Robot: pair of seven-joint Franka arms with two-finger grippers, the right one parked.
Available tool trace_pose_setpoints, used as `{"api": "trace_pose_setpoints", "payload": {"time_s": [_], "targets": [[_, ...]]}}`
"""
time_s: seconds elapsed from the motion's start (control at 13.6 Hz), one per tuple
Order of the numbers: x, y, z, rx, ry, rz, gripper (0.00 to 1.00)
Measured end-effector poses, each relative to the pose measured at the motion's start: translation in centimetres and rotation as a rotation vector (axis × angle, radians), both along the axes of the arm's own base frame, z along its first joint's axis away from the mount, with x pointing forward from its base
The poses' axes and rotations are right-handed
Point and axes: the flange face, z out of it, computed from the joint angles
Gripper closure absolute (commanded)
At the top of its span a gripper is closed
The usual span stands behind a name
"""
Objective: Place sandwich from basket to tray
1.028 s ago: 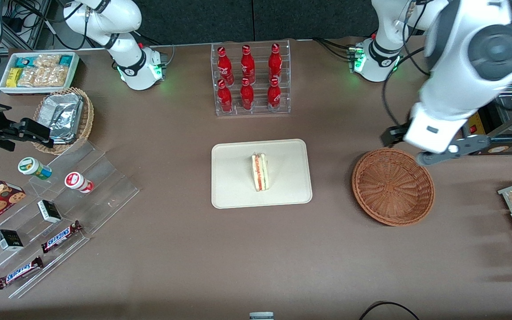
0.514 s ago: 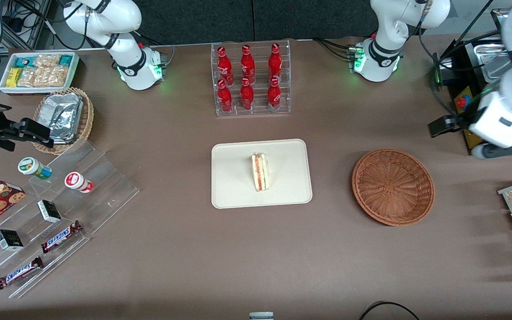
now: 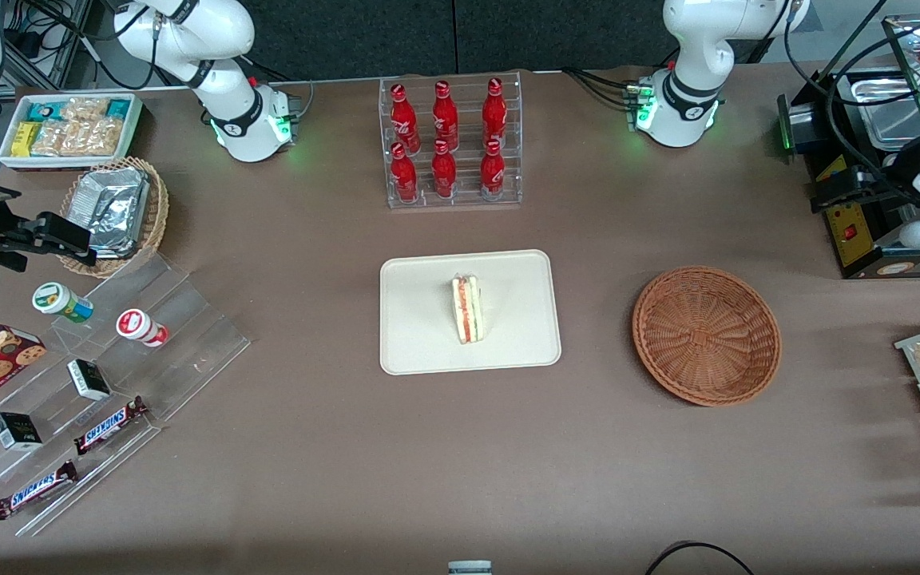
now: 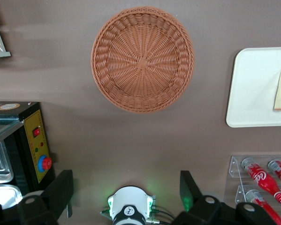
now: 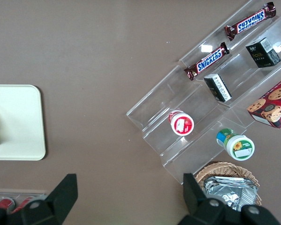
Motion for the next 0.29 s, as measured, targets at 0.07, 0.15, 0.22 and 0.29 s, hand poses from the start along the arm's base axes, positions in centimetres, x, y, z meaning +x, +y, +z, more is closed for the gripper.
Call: {"api": "trace_pose_setpoints", "payload": {"time_s": [0.07,0.15,0.22,0.29], "targets": [[-0.22,-0.5,0.03,0.008,0.009,-0.011,0.0],[-0.35,-0.89,0.1,0.012,0.011,-0.02,0.0],[-0.42,-1.1,0.17,0.013,0.011,-0.024,0.0],[-0.44,-1.19,0.19,0.013,0.011,-0.025,0.0]]}}
